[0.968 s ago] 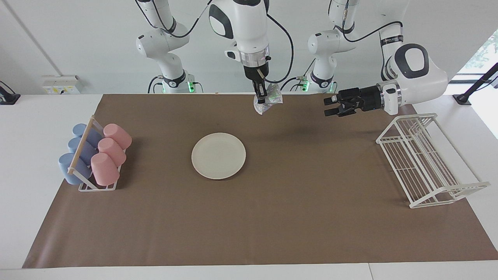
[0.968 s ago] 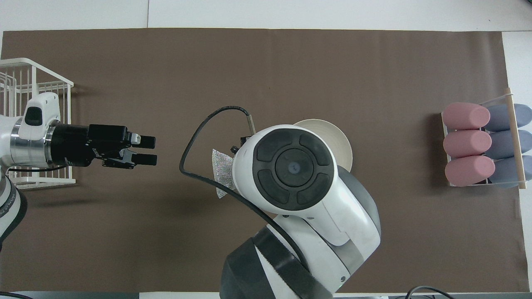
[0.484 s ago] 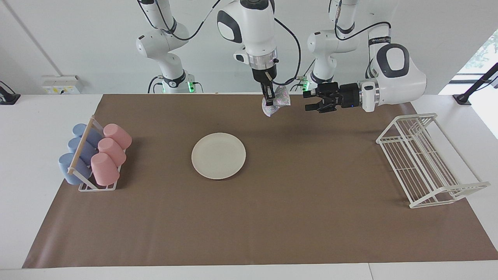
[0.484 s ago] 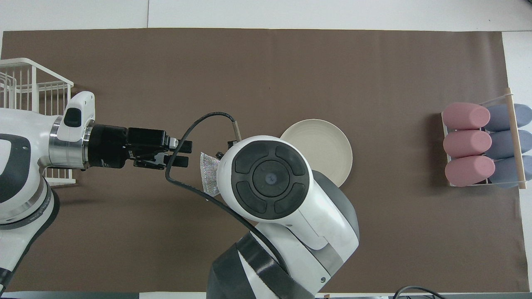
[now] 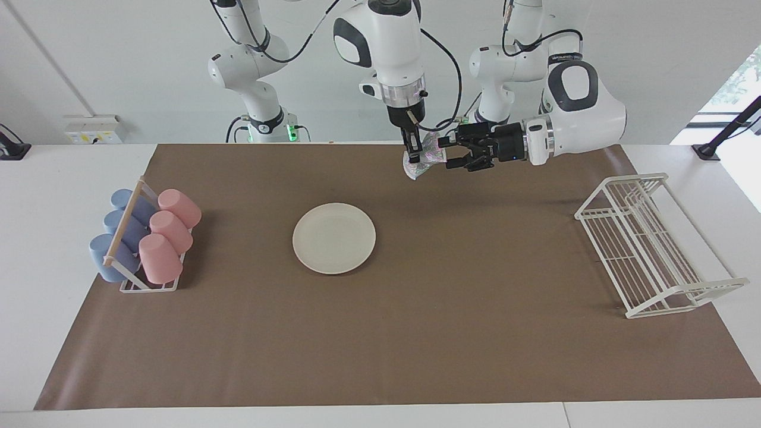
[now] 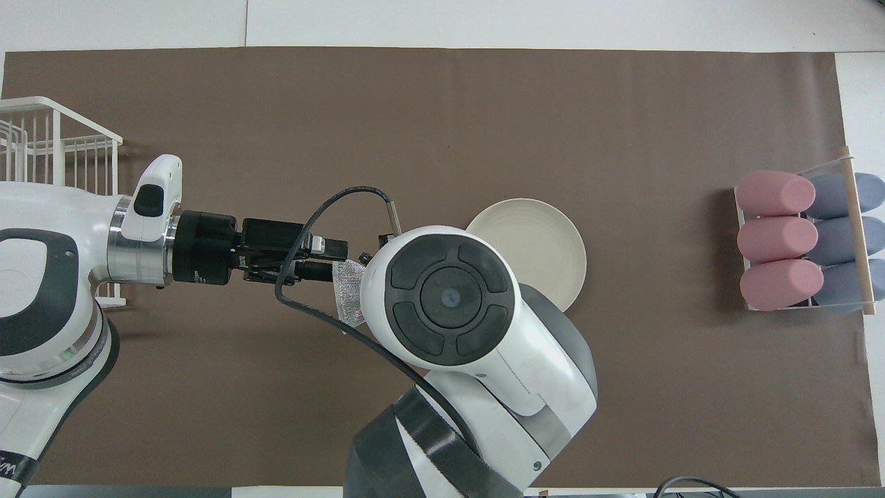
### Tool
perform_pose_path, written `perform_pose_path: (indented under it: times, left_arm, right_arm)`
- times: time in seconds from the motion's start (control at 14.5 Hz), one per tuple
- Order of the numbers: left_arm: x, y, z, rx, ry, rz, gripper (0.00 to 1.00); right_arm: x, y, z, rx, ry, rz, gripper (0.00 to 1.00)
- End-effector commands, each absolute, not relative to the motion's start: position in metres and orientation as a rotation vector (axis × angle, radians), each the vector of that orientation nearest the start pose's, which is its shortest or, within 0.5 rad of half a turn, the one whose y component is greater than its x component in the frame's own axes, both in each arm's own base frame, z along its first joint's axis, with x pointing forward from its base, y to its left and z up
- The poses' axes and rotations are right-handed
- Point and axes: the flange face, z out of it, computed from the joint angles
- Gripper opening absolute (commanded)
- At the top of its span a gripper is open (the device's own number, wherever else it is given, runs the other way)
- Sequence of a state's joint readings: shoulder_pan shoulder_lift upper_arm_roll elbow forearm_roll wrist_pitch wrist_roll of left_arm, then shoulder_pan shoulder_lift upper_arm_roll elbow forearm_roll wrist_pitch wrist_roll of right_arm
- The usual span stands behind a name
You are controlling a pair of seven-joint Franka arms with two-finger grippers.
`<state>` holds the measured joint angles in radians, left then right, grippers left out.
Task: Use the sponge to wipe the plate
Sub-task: 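Grasp the cloth with the left gripper from the right gripper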
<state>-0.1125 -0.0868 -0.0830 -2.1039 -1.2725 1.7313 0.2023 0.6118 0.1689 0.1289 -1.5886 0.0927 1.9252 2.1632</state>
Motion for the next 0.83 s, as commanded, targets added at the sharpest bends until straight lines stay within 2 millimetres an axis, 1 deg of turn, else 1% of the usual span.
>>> perform_pose_path:
  times: [0.0,0.07,0.28,0.35,0.41,0.48,0.55,0.62,0.69,0.76]
  left_arm:
    - [0.478,-0.191,0.495,1.979,0.023,-0.259,0.81]
    - [0.478,-0.191,0.495,2.012,0.008,-0.266,0.81]
    - [0.477,-0.192,0.495,2.027,0.000,-0.276,0.81]
    - [0.476,-0.192,0.496,2.028,-0.001,-0.277,0.75]
    - [0.475,-0.194,0.497,2.028,-0.004,-0.279,0.60]
    - [0.474,-0.195,0.500,2.031,0.007,-0.283,0.52]
    - [0.471,-0.202,0.500,2.036,0.022,-0.304,0.34]
    - [0.469,-0.205,0.503,2.038,0.033,-0.310,0.09]
    - [0.469,-0.205,0.503,2.037,0.036,-0.314,0.00]
    - [0.469,-0.204,0.502,2.038,0.036,-0.320,0.00]
  right_arm:
    - [0.467,0.428,0.550,-2.188,1.981,0.114,0.00]
    - [0.466,0.429,0.550,-2.189,1.979,0.115,0.00]
    - [0.466,0.429,0.550,-2.189,1.979,0.115,0.00]
    - [0.466,0.429,0.550,-2.189,1.979,0.115,0.00]
    - [0.466,0.429,0.550,-2.189,1.977,0.114,0.00]
    - [0.466,0.429,0.550,-2.191,1.978,0.114,0.00]
    - [0.467,0.428,0.550,-2.188,1.981,0.114,0.00]
    - [0.467,0.428,0.550,-2.188,1.978,0.114,0.00]
    - [0.467,0.428,0.550,-2.189,1.979,0.114,0.00]
    - [0.467,0.428,0.550,-2.189,1.979,0.114,0.00]
